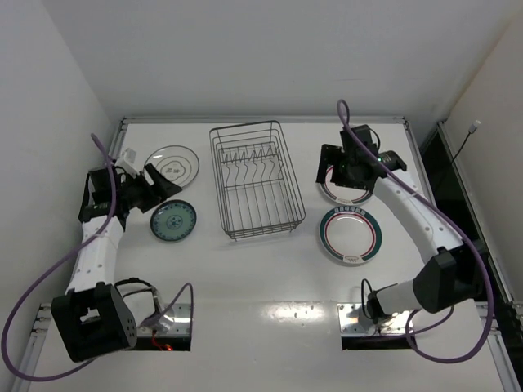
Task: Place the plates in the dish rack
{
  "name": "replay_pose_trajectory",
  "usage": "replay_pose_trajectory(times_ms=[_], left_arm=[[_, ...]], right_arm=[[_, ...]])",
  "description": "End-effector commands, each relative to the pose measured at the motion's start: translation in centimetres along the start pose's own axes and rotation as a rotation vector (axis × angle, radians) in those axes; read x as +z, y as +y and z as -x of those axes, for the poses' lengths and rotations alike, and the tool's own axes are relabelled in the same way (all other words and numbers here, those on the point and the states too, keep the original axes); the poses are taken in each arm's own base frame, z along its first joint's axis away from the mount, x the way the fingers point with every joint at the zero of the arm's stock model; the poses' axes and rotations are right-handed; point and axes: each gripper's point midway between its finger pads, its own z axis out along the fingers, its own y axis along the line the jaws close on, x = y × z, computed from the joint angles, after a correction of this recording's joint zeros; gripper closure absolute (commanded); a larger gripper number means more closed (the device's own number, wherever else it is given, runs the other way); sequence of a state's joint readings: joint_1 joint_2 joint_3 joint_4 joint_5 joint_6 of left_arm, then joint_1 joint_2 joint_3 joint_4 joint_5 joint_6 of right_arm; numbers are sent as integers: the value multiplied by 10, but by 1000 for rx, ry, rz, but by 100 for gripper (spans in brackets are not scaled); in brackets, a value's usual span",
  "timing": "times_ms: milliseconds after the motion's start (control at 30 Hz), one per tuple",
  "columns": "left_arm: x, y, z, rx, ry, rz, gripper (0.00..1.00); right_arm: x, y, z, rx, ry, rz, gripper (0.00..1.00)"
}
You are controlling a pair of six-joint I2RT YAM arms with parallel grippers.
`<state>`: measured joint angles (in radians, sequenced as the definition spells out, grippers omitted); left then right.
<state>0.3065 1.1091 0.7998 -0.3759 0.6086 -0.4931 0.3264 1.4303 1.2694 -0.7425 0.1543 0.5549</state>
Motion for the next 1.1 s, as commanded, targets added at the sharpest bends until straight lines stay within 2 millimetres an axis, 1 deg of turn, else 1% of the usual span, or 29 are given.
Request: replay_pose_trajectory(times_ms=[0, 33, 67, 100, 133, 167, 200, 233, 267, 300, 333, 367, 400, 433, 467, 500, 533, 567, 600, 633, 667, 733, 767, 833, 900, 933, 1000, 1033, 1067], left_arm=[[-8, -34, 13, 154, -71, -121, 31], [-8, -34, 13, 154, -71, -122, 31], [-8, -33, 14, 153, -75, -113, 31], [-7, -29, 12, 147, -72, -102, 31], [-4, -25, 7, 131, -50, -93, 31], [-3, -25, 4, 128, -38, -84, 31], [-1, -22, 2, 120, -28, -79, 31], [-1, -22, 2, 120, -28, -79, 31], [1, -20, 1, 114, -20, -76, 31], [1, -20, 1, 114, -20, -76, 31], [1, -20, 1, 114, -20, -76, 31], [1, -20, 1, 114, -20, -76, 31], [1, -20, 1, 114, -20, -76, 31], [1, -20, 1, 114, -20, -76, 31], [1, -20, 1, 114, -20, -76, 31], [3, -19, 0, 108, -13, -73, 31], [3, -19, 0, 108, -13, -73, 31], [3, -19, 0, 108, -13, -73, 31], [3, -19, 0, 108, -13, -73, 31], [3, -17, 1, 108, -16, -64, 31], [3, -17, 1, 108, -16, -64, 31], [3, -17, 1, 108, -16, -64, 31], [3, -17, 1, 108, -16, -64, 31], [3, -17, -1, 103, -9, -61, 31], [5, -15, -2, 98, -2, -58, 31], [5, -15, -2, 98, -2, -58, 31], [5, -15, -2, 98, -2, -58, 31], [5, -15, -2, 98, -2, -58, 31], [5, -15, -2, 98, -2, -58, 31]], right_arm=[[-22, -16, 32, 59, -138, -5, 10], [-22, -22, 37, 74, -153, -13, 5], [-21, -31, 43, 88, -168, -29, 5], [-15, -44, 49, 100, -170, -56, 5], [-9, -75, 59, 171, -167, -102, 5], [-5, -90, 65, 205, -150, -103, 12], [4, -105, 66, 247, -122, -95, 16], [23, -130, 60, 336, -58, -52, 20], [32, -141, 60, 379, -39, -19, 30], [38, -140, 67, 412, -47, 72, 33], [53, -161, 61, 484, -23, 76, 36], [61, -166, 58, 500, -19, 98, 36], [66, -166, 63, 500, -33, 132, 36], [74, -173, 65, 505, -42, 128, 36], [90, -177, 64, 517, -8, 123, 36], [96, -179, 63, 510, 13, 120, 36], [100, -183, 68, 511, 15, 109, 36], [112, -190, 58, 532, 49, 99, 36], [113, -190, 57, 532, 49, 99, 36], [123, -192, 48, 544, 82, 95, 36], [129, -194, 45, 555, 92, 109, 36], [140, -191, 33, 571, 134, 133, 41], [150, -191, 17, 589, 181, 136, 41], [156, -190, -4, 604, 223, 131, 44], [160, -190, -11, 613, 219, 131, 44], [161, -188, -16, 617, 227, 139, 48], [162, -184, -16, 610, 231, 143, 48], [162, -184, -12, 606, 222, 144, 48], [164, -184, -18, 613, 241, 142, 51]])
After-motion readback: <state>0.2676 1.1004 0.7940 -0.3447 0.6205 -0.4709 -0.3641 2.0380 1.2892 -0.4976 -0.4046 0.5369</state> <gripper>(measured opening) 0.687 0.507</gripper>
